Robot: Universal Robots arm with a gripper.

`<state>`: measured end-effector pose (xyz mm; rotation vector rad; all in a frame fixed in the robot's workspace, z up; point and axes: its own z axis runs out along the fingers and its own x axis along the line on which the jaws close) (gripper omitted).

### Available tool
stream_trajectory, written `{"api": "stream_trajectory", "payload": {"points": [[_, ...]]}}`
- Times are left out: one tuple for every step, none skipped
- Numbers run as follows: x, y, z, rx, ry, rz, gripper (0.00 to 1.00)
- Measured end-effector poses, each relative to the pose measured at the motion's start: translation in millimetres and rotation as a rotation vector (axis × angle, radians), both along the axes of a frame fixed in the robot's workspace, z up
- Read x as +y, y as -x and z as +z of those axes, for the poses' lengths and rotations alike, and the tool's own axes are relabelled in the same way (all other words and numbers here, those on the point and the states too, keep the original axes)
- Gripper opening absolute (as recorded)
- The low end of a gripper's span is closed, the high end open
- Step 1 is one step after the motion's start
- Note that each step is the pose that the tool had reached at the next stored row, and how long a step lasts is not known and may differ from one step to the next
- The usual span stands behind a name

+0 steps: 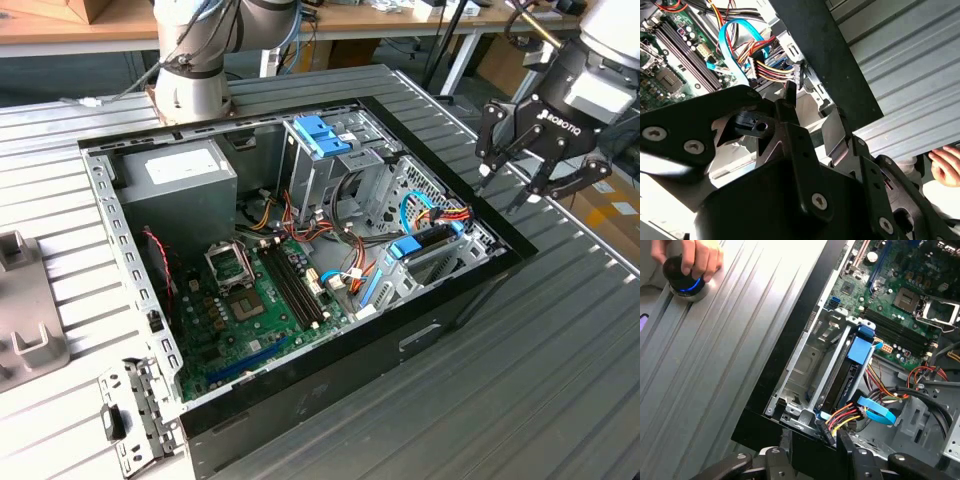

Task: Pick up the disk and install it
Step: 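Insert the first disk wire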

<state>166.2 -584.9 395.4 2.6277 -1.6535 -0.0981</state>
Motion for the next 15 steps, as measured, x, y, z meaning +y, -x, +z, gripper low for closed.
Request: {"api": "stream_trajectory", "payload": {"points": [[0.0, 1.0, -8.3, 0.0, -0.0008, 0.019, 0.48], [0.0, 1.4, -10.7, 0.0, -0.0012, 0.024, 0.48], [0.0, 1.9, -12.9, 0.0, -0.0016, 0.028, 0.48], [0.0, 2.3, -14.4, 0.0, -0.0019, 0.029, 0.48], [0.0, 2.5, -15.8, 0.0, -0.0022, 0.031, 0.48], [0.0, 2.9, -17.4, 0.0, -0.0024, 0.032, 0.48], [0.0, 3.1, -18.8, 0.0, -0.0026, 0.033, 0.48], [0.0, 3.3, -20.2, 0.0, -0.0027, 0.035, 0.48], [0.0, 3.4, -21.6, 0.0, -0.0027, 0.036, 0.48], [0.0, 3.5, -23.0, 0.0, -0.0028, 0.037, 0.48], [0.0, 3.7, -24.8, 0.0, -0.003, 0.039, 0.48], [0.0, 3.8, -26.3, 0.0, -0.0032, 0.04, 0.48], [0.0, 3.9, -27.5, 0.0, -0.0034, 0.042, 0.48], [0.0, 3.9, -28.9, 0.0, -0.0035, 0.043, 0.48], [0.0, 3.9, -30.1, 0.0, -0.0037, 0.045, 0.48]]}}
